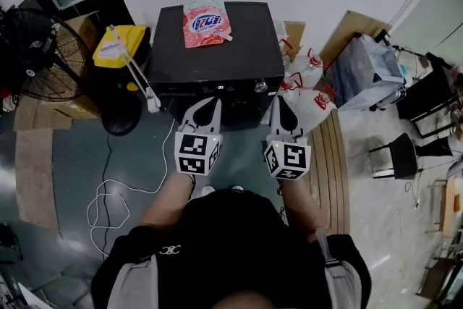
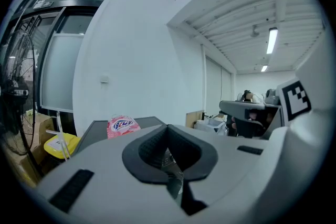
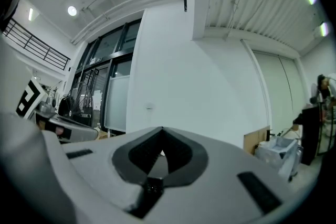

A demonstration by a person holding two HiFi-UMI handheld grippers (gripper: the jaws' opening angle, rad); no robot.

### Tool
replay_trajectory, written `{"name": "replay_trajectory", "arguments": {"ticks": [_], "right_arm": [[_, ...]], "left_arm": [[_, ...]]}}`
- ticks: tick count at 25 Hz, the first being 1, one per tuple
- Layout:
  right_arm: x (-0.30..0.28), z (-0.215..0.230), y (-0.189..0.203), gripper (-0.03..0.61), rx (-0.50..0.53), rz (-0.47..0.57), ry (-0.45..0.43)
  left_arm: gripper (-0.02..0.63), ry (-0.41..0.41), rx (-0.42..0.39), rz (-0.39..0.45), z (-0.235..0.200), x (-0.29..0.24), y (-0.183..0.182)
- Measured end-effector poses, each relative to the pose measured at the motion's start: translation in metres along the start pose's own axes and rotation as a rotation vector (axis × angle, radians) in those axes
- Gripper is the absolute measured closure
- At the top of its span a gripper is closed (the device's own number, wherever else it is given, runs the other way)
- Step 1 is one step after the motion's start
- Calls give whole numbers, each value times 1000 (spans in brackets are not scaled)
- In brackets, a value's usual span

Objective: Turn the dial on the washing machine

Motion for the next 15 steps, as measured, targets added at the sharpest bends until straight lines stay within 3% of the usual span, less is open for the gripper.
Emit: {"name": "replay_trajectory", "arguments": {"ticks": [15], "right_arm": [[-9, -20, 2, 580, -50, 1, -26]], "left_arm": [[618, -22, -9, 8, -17, 15, -5]]}}
Point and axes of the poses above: the fingertips, and each gripper's own axes: x backward along the fingers, z to its right, y out of its underside, the point moved 7 cm from there along x, backward along the fingers, and after that the axes turned 4 degrees about x, right-handed, at the moved point
